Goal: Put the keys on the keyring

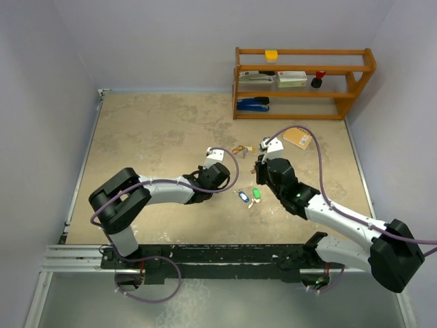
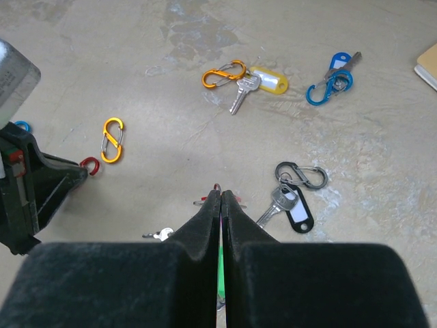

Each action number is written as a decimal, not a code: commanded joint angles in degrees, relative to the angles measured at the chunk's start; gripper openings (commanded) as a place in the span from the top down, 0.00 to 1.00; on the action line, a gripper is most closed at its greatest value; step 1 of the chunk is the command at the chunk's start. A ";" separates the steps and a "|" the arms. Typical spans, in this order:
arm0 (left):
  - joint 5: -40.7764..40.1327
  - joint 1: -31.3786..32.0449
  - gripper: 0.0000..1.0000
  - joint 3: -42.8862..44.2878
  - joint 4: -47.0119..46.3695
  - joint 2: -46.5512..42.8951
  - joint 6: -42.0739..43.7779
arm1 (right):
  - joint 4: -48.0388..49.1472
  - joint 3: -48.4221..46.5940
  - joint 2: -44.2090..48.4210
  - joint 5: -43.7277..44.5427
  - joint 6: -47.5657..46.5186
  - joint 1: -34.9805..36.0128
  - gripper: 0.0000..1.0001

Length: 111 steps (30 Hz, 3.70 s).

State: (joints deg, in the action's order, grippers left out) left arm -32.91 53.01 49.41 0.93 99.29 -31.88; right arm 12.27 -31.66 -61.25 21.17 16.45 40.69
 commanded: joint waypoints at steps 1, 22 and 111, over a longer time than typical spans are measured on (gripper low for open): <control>-2.18 0.25 1.00 1.47 0.92 -4.70 0.38 | 1.37 -0.94 -1.97 -3.02 -1.22 -0.29 1.00; 11.47 0.25 1.00 11.84 -0.89 -5.57 4.37 | 9.69 -0.42 -6.33 -14.31 -6.49 -0.13 1.00; 23.53 0.69 1.00 7.81 -4.28 -9.79 6.15 | 11.08 0.82 -6.29 -12.74 -7.42 0.12 1.00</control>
State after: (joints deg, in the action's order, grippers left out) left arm -11.49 53.39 58.00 0.12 92.71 -26.76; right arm 21.69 -31.38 -69.14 6.57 8.60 40.82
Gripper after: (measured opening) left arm 0.021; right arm 0.005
